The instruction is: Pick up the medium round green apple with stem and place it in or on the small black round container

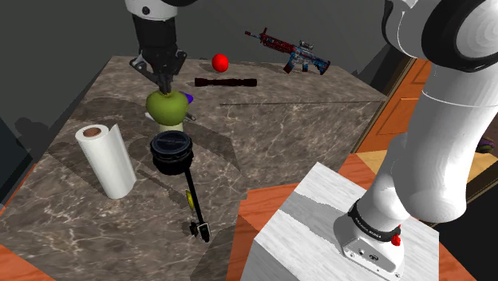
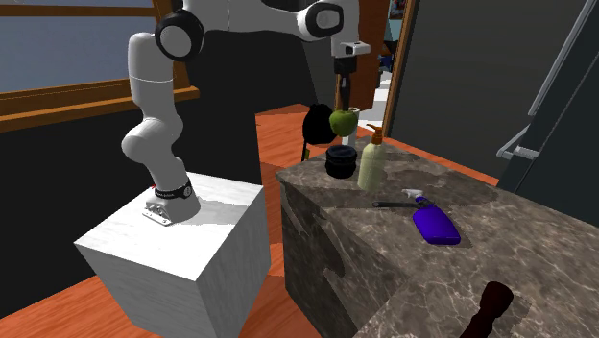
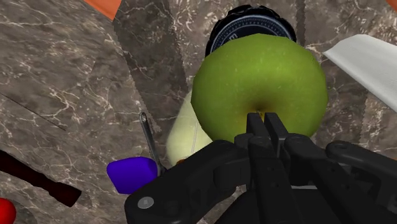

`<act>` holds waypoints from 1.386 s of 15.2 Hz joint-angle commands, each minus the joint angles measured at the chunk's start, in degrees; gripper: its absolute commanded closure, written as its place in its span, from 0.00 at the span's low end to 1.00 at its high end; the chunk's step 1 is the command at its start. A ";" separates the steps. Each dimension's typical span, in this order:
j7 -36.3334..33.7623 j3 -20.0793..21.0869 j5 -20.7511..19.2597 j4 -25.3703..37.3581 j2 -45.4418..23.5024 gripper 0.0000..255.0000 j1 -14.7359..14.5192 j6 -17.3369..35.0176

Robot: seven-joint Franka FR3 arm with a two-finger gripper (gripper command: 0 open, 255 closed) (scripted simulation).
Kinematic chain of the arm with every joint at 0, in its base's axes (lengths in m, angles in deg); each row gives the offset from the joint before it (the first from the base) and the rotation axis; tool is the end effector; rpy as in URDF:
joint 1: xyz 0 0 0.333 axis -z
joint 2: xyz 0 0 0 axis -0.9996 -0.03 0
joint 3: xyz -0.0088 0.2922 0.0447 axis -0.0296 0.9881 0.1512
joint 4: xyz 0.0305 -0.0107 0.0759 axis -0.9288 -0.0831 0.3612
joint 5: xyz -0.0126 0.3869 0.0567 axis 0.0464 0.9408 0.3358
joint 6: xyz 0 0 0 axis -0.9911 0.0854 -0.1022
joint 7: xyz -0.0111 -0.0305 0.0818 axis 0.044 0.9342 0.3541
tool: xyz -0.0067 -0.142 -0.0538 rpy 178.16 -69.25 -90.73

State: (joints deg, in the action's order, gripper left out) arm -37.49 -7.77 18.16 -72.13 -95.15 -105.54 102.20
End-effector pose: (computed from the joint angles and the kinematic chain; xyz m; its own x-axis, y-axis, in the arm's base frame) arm 0.5655 0.2949 0.4887 0.9924 0.0327 0.1189 0.0235 -0.9967 0.0773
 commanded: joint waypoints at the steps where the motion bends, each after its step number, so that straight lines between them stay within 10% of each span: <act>1: -0.25 -0.01 -0.07 -1.37 -0.07 1.00 0.02 1.47; 20: -1.36 -0.21 -0.50 -9.42 -0.27 1.00 0.33 9.63; 21: -1.38 -0.20 -0.50 -9.40 -0.26 0.00 0.32 9.61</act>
State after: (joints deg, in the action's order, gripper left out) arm -38.85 -7.97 17.65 -81.48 -95.38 -105.22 111.82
